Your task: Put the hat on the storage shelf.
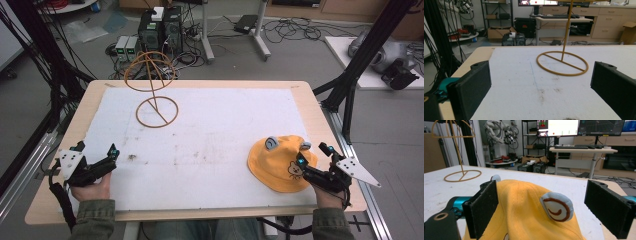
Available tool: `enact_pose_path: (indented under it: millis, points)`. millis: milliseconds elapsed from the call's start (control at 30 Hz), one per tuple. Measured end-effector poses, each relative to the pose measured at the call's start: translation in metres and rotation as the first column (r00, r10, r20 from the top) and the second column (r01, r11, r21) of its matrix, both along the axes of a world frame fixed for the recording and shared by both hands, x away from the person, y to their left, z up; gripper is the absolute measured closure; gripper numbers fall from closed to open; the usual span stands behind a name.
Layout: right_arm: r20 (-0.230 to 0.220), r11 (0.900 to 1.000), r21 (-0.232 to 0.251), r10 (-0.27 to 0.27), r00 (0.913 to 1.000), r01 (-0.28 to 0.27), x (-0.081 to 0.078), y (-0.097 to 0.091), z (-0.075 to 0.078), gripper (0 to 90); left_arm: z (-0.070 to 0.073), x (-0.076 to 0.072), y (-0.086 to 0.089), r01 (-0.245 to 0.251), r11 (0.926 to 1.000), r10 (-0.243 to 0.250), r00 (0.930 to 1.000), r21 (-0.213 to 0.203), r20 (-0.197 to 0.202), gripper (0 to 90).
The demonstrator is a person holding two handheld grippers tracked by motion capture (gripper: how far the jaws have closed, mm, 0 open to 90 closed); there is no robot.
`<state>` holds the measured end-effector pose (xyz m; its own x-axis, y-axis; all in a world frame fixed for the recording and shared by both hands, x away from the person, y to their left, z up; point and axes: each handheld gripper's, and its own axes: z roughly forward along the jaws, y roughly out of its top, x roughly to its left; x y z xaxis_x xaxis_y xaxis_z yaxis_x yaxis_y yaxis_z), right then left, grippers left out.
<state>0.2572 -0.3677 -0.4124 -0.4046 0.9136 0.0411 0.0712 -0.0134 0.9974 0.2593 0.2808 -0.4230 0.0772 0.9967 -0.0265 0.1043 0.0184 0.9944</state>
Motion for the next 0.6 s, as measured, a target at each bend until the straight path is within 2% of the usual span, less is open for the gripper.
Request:
enact_pose_path:
  millis: [467,600]
  points:
    - [-0.003,1.0,0.001,0.0,1.0,0.0,-0.0008,-0.0013,0.0003,11.6,-0.0001,0.0003,0.0001,0.0,1.0,0.0,1.0,0.001,-0.002,3.5]
    - [-0.002,1.0,0.0,0.004,1.0,-0.004,-0.0011,-0.0011,0.0017,11.5,-0.0005,0.0006,0.0001,0.013,0.9999,-0.013,0.9999,-0.006,-0.001,3.5]
